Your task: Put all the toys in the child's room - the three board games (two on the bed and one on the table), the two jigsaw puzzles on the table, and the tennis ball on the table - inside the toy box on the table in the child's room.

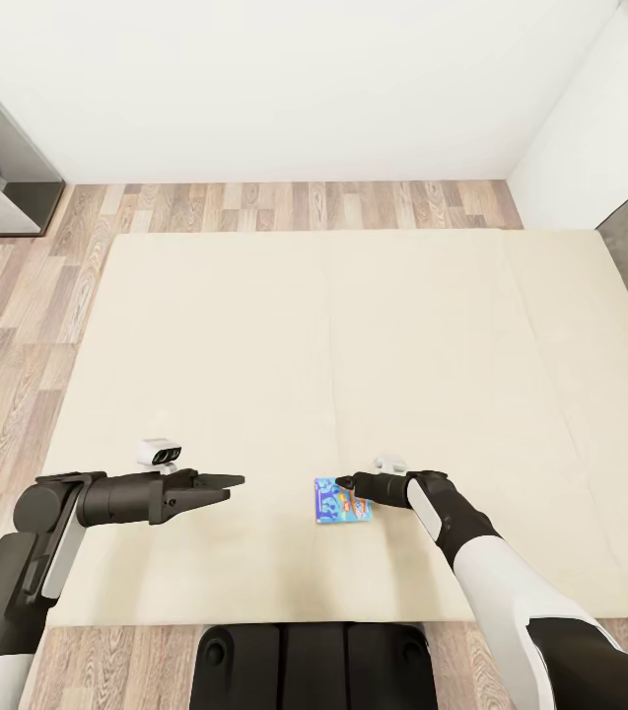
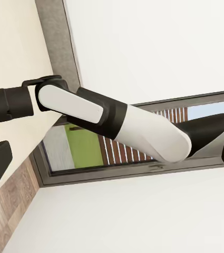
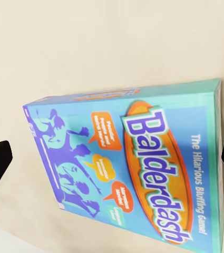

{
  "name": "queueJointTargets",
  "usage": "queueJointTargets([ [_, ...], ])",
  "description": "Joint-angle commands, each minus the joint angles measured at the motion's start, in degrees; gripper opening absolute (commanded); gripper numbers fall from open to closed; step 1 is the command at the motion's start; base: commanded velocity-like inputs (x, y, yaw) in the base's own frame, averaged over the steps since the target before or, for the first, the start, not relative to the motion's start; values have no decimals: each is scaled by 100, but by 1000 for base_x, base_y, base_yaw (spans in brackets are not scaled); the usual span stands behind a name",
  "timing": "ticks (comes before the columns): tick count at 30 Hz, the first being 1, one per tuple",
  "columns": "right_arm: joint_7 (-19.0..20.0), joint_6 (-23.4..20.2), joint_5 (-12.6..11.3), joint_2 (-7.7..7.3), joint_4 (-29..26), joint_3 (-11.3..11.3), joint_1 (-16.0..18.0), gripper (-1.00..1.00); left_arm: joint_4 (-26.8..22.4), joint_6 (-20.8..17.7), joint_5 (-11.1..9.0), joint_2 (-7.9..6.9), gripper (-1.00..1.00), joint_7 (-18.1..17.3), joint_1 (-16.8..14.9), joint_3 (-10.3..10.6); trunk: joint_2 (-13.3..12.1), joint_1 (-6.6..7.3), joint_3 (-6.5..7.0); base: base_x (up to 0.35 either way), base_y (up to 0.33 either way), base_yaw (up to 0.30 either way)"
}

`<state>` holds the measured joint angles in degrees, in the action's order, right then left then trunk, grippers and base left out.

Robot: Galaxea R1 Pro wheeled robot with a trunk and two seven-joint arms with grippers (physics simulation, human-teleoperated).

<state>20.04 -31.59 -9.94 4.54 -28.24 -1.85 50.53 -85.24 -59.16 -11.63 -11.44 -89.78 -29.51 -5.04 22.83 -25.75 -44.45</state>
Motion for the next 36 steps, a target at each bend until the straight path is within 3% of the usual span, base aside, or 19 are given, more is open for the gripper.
queueJointTargets([
  [1, 1, -40, -26, 3, -7, -19, 1, 100, -1, -61, 2, -1, 100, -22, -2, 2, 9, -3, -6, 0, 0, 0],
  [36, 0, -40, -26, 12, -7, -13, 1, 100, -1, -61, 2, 2, 100, -22, -2, 0, 9, -3, -6, 0, 27, 0],
])
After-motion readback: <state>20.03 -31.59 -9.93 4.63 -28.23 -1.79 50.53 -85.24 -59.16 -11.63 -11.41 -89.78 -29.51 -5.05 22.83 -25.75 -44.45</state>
